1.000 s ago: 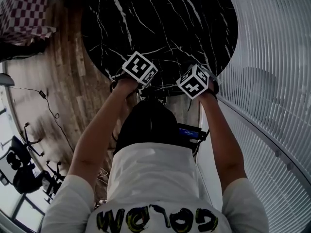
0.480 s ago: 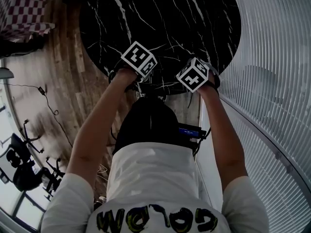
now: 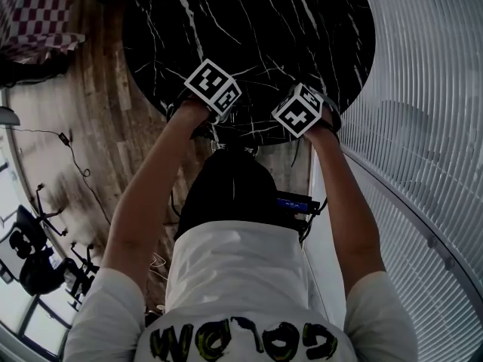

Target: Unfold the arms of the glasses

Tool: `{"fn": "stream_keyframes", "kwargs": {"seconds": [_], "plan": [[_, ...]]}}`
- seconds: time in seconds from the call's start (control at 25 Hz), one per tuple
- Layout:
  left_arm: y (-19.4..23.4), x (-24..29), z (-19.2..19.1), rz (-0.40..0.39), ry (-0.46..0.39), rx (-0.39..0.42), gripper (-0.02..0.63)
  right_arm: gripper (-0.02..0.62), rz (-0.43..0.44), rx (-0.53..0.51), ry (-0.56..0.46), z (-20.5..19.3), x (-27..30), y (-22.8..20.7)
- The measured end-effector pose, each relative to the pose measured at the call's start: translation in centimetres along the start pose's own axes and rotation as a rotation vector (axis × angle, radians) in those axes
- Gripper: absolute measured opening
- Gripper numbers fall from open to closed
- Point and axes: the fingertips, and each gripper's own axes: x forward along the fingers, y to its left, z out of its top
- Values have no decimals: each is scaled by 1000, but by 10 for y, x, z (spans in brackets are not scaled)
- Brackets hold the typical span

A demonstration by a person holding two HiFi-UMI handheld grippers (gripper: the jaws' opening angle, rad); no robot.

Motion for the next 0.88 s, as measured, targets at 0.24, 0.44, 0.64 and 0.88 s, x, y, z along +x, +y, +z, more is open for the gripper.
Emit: {"fn": "stream_keyframes", "kwargs": {"seconds": [0.24,0.44,0.64,0.88], "plan": [[0,-1,-1,-4,-36,-24,129,18,-1,-1,-12,6,-3,1],[1,-4,-2,11,-53,-31,131,21,-14,3,-19,6,-3,0],[1,-7,-4,23,-72,-35,156,55,-23,21,-31,3,-3,-1],[-1,-15,-2,38,-107,-39,165,87,-37,25,-50,4,-11,-2]]}}
